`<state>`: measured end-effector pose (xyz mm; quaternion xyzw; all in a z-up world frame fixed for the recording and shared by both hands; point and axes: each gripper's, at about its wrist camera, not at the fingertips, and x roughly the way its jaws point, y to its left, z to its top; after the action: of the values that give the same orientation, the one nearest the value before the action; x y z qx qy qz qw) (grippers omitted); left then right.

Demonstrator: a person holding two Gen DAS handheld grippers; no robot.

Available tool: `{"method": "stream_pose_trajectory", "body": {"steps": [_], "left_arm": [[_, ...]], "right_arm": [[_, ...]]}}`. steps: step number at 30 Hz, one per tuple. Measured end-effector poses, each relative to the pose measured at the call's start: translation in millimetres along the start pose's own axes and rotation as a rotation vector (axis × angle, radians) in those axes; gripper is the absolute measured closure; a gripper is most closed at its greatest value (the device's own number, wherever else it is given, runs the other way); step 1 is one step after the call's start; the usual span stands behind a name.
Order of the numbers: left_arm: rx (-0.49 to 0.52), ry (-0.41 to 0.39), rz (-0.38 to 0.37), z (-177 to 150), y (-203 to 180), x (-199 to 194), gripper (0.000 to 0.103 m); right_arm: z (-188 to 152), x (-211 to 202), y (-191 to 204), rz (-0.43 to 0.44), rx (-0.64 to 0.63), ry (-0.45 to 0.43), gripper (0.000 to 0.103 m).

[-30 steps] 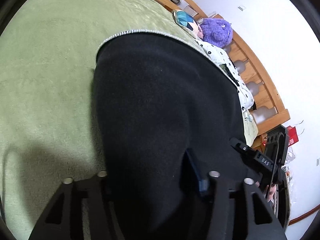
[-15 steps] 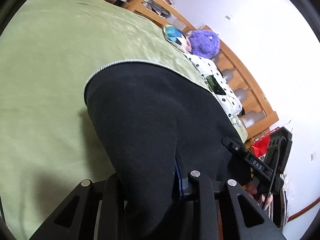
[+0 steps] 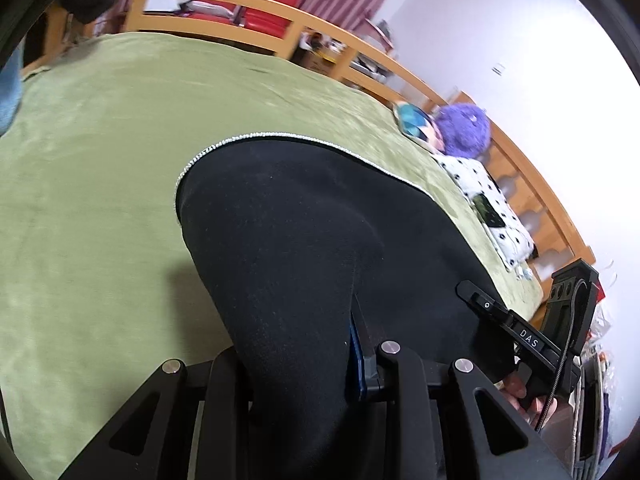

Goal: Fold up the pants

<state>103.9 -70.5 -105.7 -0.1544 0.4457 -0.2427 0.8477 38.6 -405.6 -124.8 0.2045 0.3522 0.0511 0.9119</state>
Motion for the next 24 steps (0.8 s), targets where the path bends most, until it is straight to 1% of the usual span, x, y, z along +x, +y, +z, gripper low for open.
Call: {"method": "stream_pose_trajectory", "body": {"steps": [3,5,7,9,10,11,13,14,16,18,19,20,21,22,23,24], "left_arm": [[-0.032,0.010,0.021,-2,34,-7,0.078],[-0.058,0.032,0.026,-10,54,0,0.078],[-0.114,0.093,0.015,-21,82,17,0.076],[-0.162,0.131,0.002,-32,100,29,0.069],[-0.167,0.145,-0.005,-35,106,31,0.063],[-0.162,0.153,-0.005,-39,106,31,0.058],[-0.143,0.150,0.010,-45,105,21,0.057],[-0.133,0.148,0.026,-48,103,16,0.051],[-0.089,0.124,0.132,-55,95,0,0.048],[-0.038,0.072,0.205,-61,85,-20,0.047],[-0.033,0.041,0.214,-65,80,-30,0.047],[-0.031,0.018,0.197,-68,77,-38,0.047],[-0.027,-0.003,0.159,-72,70,-44,0.047],[-0.016,-0.019,0.106,-78,62,-50,0.047],[-0.005,-0.028,0.072,-81,56,-52,0.047],[0.004,-0.033,0.052,-86,49,-51,0.047]], "right_arm": [[-3,22,28,0.021,0.004,0.038,0.077],[-10,37,41,0.013,-0.019,0.064,0.077],[-21,55,47,-0.011,-0.040,0.107,0.075],[-30,69,47,-0.057,-0.055,0.137,0.066],[-33,72,45,-0.080,-0.062,0.143,0.058],[-34,71,42,-0.092,-0.066,0.149,0.054],[-35,66,38,-0.104,-0.066,0.166,0.054],[-35,58,37,-0.119,-0.071,0.170,0.054],[-34,37,40,-0.157,-0.108,0.138,0.054],[-35,16,47,-0.174,-0.150,0.086,0.054],[-36,6,51,-0.158,-0.164,0.064,0.054],[-39,-1,55,-0.138,-0.173,0.047,0.054],[-41,-6,60,-0.120,-0.185,0.036,0.057],[-49,-10,68,-0.103,-0.223,0.025,0.065],[-55,-11,73,-0.095,-0.258,0.023,0.075],[-65,-9,79,-0.085,-0.306,0.031,0.079]]}}
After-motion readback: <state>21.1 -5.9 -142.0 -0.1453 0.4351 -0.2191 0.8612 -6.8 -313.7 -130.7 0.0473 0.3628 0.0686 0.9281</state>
